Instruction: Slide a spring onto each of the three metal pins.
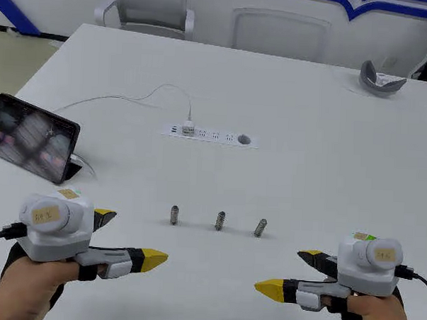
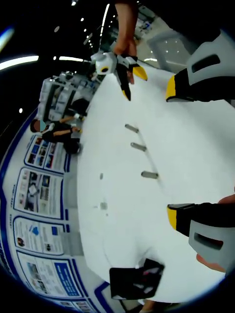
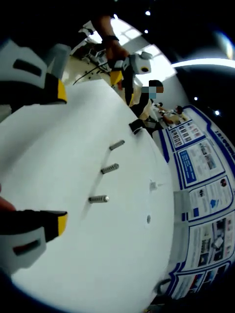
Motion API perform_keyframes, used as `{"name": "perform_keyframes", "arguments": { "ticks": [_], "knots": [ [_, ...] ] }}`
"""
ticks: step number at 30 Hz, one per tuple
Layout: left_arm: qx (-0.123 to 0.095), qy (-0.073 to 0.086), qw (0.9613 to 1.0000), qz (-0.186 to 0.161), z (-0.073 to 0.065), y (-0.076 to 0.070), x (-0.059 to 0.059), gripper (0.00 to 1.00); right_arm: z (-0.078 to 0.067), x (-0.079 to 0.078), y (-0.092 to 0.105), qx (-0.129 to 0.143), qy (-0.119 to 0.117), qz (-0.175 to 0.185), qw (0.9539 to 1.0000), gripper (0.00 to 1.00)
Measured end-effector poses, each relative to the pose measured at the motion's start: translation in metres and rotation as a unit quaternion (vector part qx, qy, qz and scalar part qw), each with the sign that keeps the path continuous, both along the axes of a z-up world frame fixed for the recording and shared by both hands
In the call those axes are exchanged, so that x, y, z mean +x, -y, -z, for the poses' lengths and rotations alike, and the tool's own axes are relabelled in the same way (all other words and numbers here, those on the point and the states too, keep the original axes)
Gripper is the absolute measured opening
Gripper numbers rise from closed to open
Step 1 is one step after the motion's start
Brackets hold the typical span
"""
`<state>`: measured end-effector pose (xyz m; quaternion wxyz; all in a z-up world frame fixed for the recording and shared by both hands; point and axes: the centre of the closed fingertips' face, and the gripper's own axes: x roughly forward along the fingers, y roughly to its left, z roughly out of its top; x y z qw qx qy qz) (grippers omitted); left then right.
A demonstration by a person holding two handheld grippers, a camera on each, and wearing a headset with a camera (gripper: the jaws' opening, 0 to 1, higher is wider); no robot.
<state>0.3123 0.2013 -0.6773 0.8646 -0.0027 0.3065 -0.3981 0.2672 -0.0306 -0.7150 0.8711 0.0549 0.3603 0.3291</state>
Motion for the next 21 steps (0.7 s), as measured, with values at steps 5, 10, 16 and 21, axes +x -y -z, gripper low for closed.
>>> {"name": "perform_keyframes", "arguments": {
  "ticks": [5,10,16,21],
  "knots": [
    [-0.002,0.000,1.0000,0.002,0.0011,-0.0006,0.0008,0.83,0.0008,-0.0008,0.0023,0.001,-0.002,0.004,1.0000,0.93],
    [-0.004,-0.002,1.0000,0.002,0.0025,-0.0020,0.0020,0.82,-0.0008,0.0009,0.0047,0.004,0.000,0.011,0.9999,0.94],
    [-0.005,-0.008,1.0000,-0.002,0.0027,-0.0021,0.0017,0.86,-0.0007,0.0012,0.0051,0.005,0.001,0.010,0.9999,0.96],
    [-0.003,-0.006,1.0000,-0.002,0.0020,-0.0037,0.0010,0.86,0.0010,0.0006,0.0047,0.004,-0.001,0.009,1.0000,0.96]
  ]
}}
